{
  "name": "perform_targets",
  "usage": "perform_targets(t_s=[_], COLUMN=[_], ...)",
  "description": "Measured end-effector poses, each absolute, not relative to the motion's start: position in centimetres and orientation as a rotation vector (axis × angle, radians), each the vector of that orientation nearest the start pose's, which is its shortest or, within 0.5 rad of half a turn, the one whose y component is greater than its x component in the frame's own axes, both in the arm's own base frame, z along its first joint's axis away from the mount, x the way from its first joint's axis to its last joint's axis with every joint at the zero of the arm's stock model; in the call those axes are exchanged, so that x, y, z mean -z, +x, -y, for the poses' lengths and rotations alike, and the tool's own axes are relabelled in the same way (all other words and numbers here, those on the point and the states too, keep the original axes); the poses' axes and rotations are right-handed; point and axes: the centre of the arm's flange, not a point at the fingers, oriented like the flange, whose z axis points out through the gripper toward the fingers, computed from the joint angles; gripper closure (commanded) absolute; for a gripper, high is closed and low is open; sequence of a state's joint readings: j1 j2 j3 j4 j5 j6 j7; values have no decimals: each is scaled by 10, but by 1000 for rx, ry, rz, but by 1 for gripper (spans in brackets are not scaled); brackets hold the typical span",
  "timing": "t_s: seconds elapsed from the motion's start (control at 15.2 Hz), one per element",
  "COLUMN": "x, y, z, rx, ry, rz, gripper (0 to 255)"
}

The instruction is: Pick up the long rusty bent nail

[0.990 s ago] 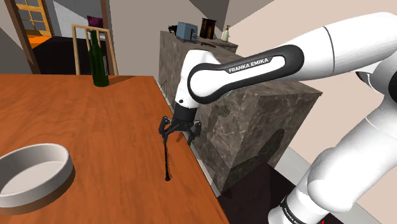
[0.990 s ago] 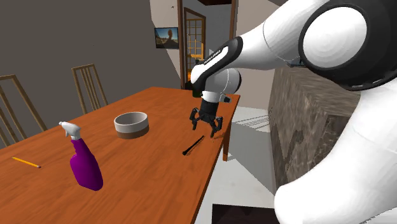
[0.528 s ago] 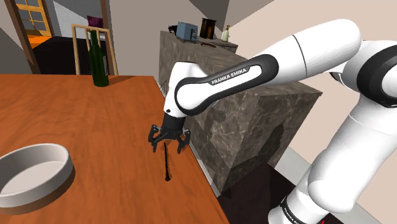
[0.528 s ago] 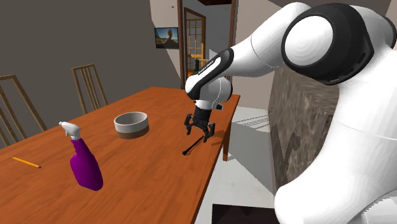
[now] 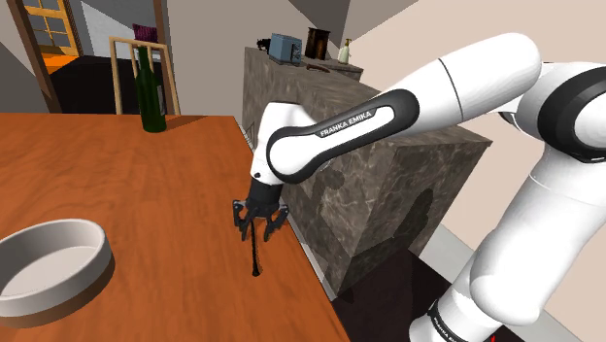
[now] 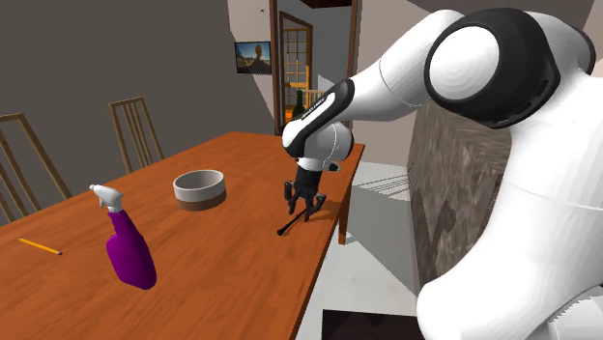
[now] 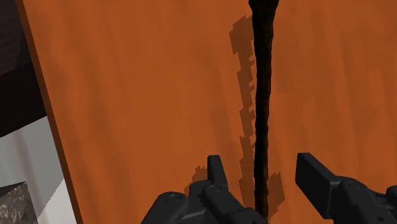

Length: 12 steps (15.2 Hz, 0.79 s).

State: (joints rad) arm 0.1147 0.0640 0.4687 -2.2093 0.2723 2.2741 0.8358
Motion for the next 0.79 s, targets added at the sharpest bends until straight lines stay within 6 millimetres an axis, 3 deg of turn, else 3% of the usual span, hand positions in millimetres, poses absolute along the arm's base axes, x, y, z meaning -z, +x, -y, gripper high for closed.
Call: perform_targets(t_s=[0.53, 0.79], x=[-357, -373], y=[446, 445], z=[-301, -303], rx=[-218, -221], ry=[-2879, -2880], rz=[-629, -625], gripper=[255, 255])
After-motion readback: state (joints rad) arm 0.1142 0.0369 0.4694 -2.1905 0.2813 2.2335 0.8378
